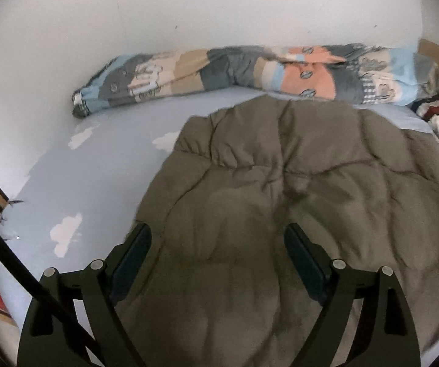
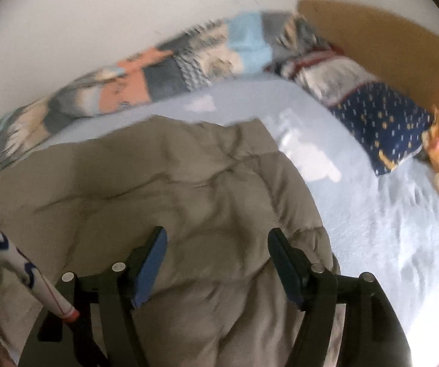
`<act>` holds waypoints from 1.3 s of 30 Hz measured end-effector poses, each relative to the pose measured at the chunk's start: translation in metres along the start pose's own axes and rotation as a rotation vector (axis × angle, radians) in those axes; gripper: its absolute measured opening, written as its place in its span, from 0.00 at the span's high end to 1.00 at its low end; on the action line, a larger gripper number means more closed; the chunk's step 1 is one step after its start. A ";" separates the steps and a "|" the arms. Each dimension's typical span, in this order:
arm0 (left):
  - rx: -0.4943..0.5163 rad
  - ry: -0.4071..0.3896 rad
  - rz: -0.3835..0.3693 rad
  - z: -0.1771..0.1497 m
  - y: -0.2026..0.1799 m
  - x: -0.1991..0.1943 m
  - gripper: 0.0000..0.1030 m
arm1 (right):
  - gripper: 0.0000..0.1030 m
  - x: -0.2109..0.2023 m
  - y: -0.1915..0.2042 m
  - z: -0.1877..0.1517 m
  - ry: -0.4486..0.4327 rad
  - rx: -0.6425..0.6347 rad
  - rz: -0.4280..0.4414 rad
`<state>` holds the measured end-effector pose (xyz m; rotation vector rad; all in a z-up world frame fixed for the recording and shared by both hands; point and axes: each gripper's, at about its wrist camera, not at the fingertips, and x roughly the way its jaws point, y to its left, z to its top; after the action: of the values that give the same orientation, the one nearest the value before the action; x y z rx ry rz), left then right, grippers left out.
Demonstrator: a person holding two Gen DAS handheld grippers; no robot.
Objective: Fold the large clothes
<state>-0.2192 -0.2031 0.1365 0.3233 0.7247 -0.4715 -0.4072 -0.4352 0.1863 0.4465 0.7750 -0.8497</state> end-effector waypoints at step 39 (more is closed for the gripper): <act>0.048 -0.013 0.045 -0.078 0.013 -0.017 0.11 | 0.15 -0.024 -0.018 -0.088 0.043 -0.006 -0.044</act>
<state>-0.2674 -0.1530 0.0949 0.3805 0.6928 -0.4483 -0.4693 -0.3784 0.1471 0.4442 0.8293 -0.8812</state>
